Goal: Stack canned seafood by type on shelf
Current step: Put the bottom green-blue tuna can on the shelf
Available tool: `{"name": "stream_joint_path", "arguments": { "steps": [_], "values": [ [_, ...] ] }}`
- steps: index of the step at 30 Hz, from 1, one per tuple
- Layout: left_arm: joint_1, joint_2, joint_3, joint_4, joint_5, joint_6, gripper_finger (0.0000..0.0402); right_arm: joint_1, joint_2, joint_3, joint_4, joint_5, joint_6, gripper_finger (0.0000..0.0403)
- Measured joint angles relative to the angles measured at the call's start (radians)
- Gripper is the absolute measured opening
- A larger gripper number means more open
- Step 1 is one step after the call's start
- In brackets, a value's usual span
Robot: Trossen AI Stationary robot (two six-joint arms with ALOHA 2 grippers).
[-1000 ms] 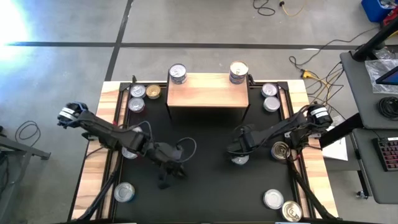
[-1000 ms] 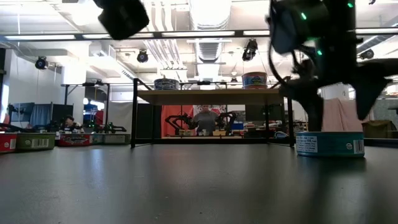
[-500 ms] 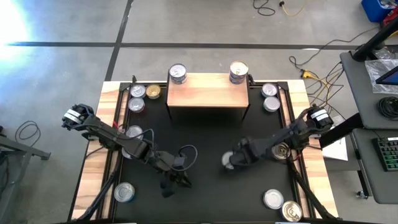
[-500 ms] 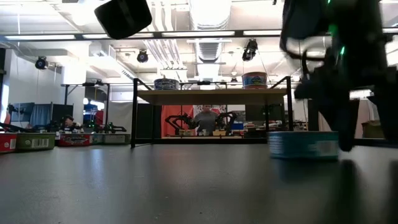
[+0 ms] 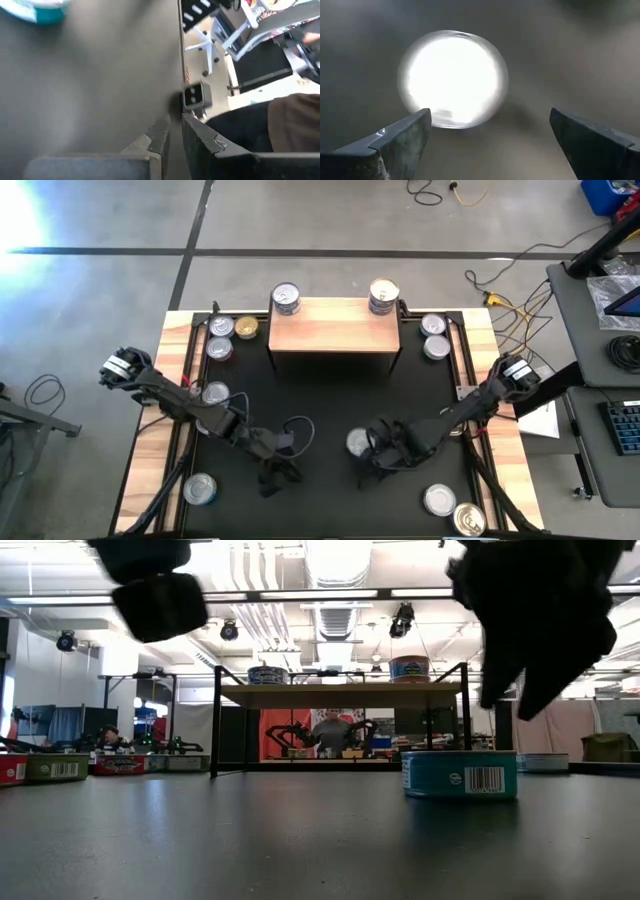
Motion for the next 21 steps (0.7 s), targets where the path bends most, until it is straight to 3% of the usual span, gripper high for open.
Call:
{"name": "stream_joint_path", "arguments": {
  "steps": [3, 7, 14, 17, 21],
  "values": [
    [-0.03, 0.0, -0.017, 0.0, -0.001, -0.032, 0.0034, -0.002, 0.005, -0.042, 0.019, 0.004, -0.118, 0.04],
    [-0.056, 0.0, -0.034, -0.001, -0.005, -0.079, 0.0034, -0.01, 0.037, -0.101, 0.296, -0.124, -0.387, 0.04],
    [-0.073, 0.0, -0.042, -0.005, -0.031, -0.122, 0.0034, -0.013, 0.174, -0.038, 0.717, -0.217, -0.511, 0.04],
    [-0.073, 0.0, -0.045, -0.012, -0.043, -0.13, 0.0034, -0.013, 0.185, 0.029, 0.737, -0.225, -0.572, 0.04],
    [-0.079, -0.001, -0.05, -0.107, -0.109, -0.159, 0.0034, -0.01, 0.175, 0.059, 0.629, -0.201, -0.62, 0.04]
  ]
}}
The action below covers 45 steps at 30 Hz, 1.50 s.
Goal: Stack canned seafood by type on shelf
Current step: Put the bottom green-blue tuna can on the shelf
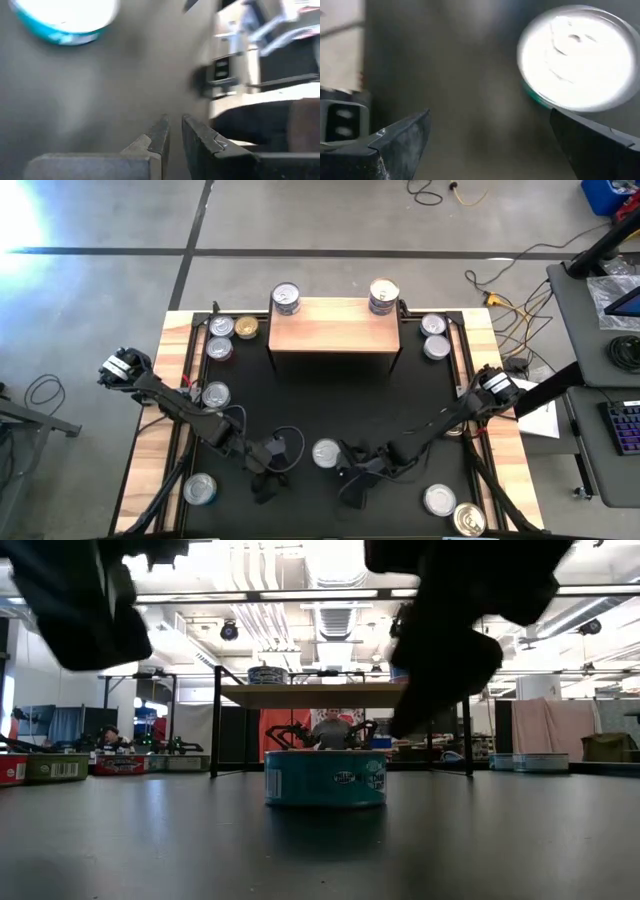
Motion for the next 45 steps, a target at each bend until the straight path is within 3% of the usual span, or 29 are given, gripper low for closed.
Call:
{"name": "stream_joint_path", "arguments": {
  "steps": [6, 12, 15, 19, 26, 32, 37, 45],
  "values": [
    [0.0, 0.0, -0.067, -0.015, -0.11, -0.034, 0.0034, 0.026, 0.006, -0.011, -0.255, 0.156, -0.033, 0.04],
    [0.023, 0.003, -0.184, 0.225, -0.225, -0.049, 0.0034, -0.002, 0.047, -0.028, -0.151, 0.158, -0.192, 0.04],
    [0.028, 0.028, -0.223, 0.328, -0.226, -0.032, 0.0034, -0.029, 0.058, -0.028, -0.062, 0.137, -0.255, 0.04],
    [0.029, 0.119, -0.211, 0.317, -0.209, -0.034, 0.0034, -0.07, 0.071, -0.024, 0.007, 0.135, -0.302, 0.04],
    [0.039, 0.321, -0.054, 0.343, -0.147, -0.039, 0.0034, -0.095, 0.082, -0.016, 0.108, 0.047, -0.261, 0.04],
    [0.045, 0.422, 0.066, 0.342, -0.138, -0.015, 0.0034, -0.067, 0.082, -0.015, 0.104, 0.055, -0.234, 0.04],
    [0.051, 0.415, 0.068, 0.324, -0.095, -0.013, 0.0034, -0.056, 0.105, -0.015, 0.107, 0.08, -0.243, 0.04],
    [0.05, 0.317, 0.064, 0.061, -0.043, 0.063, 0.0034, -0.059, 0.151, -0.01, 0.13, 0.09, -0.233, 0.04]
  ]
}}
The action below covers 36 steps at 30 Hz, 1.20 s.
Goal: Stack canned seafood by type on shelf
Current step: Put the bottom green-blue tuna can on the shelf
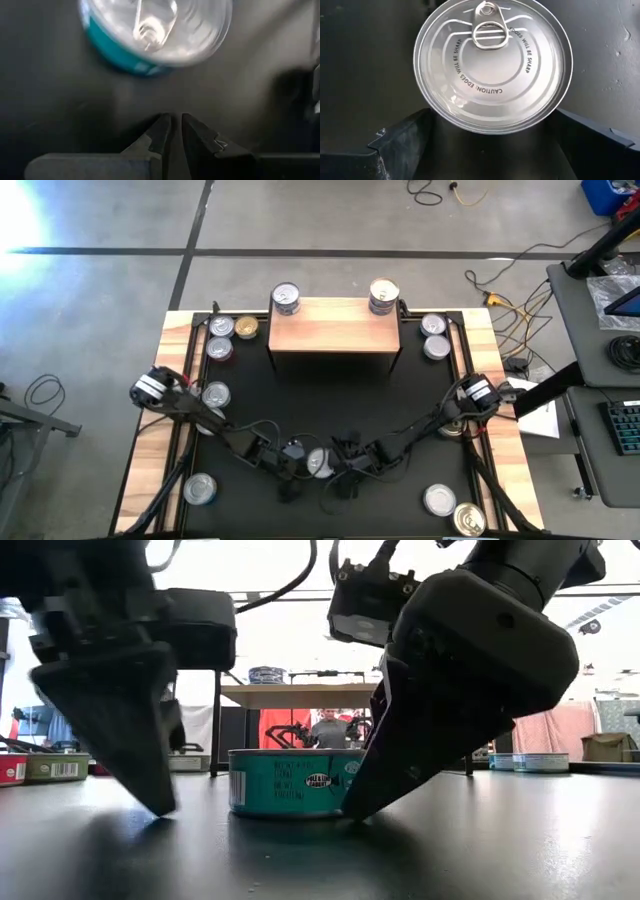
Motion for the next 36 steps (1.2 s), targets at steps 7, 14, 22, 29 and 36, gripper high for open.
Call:
{"name": "stream_joint_path", "arguments": {
  "steps": [7, 14, 22, 29, 36],
  "values": [
    [0.052, -0.028, -0.005, -0.095, 0.019, 0.184, 0.0034, -0.001, 0.002, 0.009, 0.0, 0.005, 0.013, 0.04],
    [0.152, 0.037, 0.021, -0.042, 0.036, 0.237, 0.0029, -0.016, 0.002, 0.007, 0.032, 0.097, -0.063, 0.04],
    [0.167, 0.082, 0.11, -0.074, 0.009, 0.352, 0.0002, -0.025, 0.002, 0.001, 0.067, 0.106, -0.057, 0.04],
    [0.167, 0.126, 0.173, -0.134, 0.007, 0.421, 0.0001, -0.053, 0.001, -0.007, 0.066, 0.074, -0.079, 0.0401],
    [0.167, 0.127, 0.198, -0.162, -0.014, 0.428, 0.0001, -0.064, -0.002, -0.03, 0.085, 0.048, -0.093, 0.0401]
  ]
}}
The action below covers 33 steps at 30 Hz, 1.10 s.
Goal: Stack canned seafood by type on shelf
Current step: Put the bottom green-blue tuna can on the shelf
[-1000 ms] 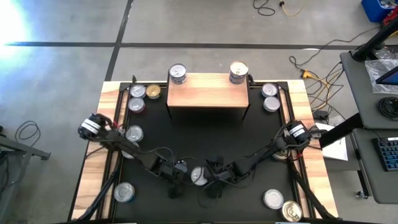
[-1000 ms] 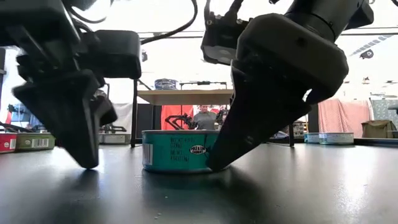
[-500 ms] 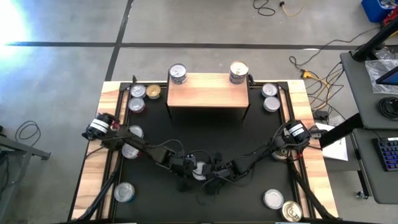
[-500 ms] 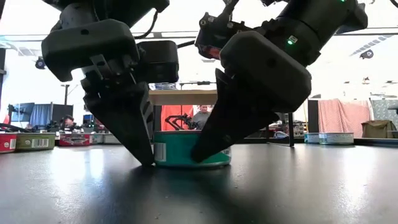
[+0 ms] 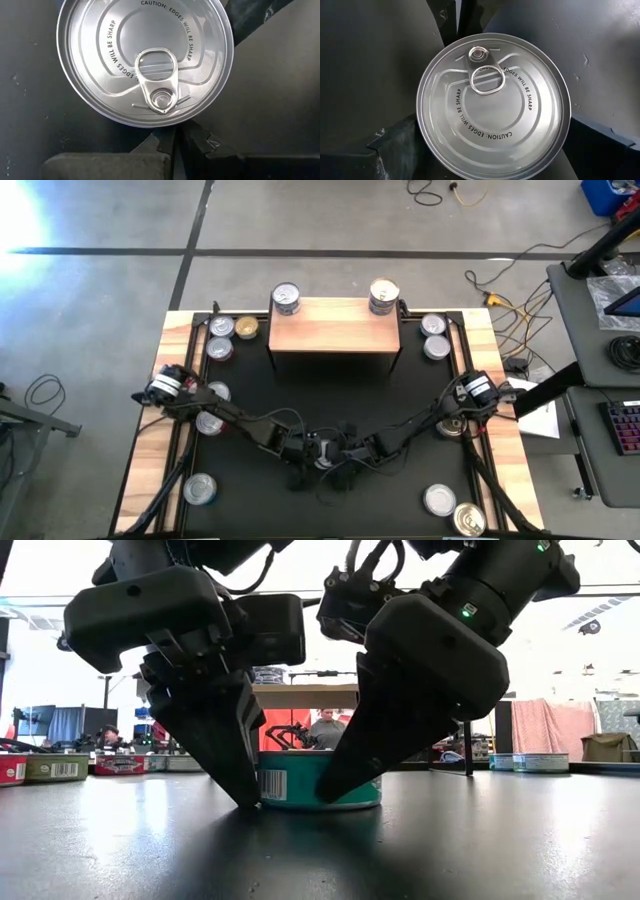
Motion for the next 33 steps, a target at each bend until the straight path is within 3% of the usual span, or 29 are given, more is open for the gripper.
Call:
{"name": "stream_joint_path", "arguments": {
  "steps": [5, 10, 21, 33],
  "values": [
    [0.0, 0.001, 0.008, -0.007, -0.018, 0.016, 0.0002, 0.0, 0.0, -0.005, 0.003, 0.0, 0.036, 0.0399],
    [0.0, 0.001, 0.008, -0.007, -0.024, 0.026, 0.0002, 0.0, 0.0, -0.004, 0.0, 0.0, 0.063, 0.0367],
    [0.006, -0.017, 0.015, -0.034, -0.03, 0.011, 0.0002, 0.0, -0.004, -0.004, -0.017, 0.003, 0.108, 0.0366],
    [0.016, -0.284, -0.01, -0.318, -0.207, 0.049, 0.0002, 0.003, -0.145, 0.016, -0.128, -0.016, 0.141, 0.0365]
  ]
}}
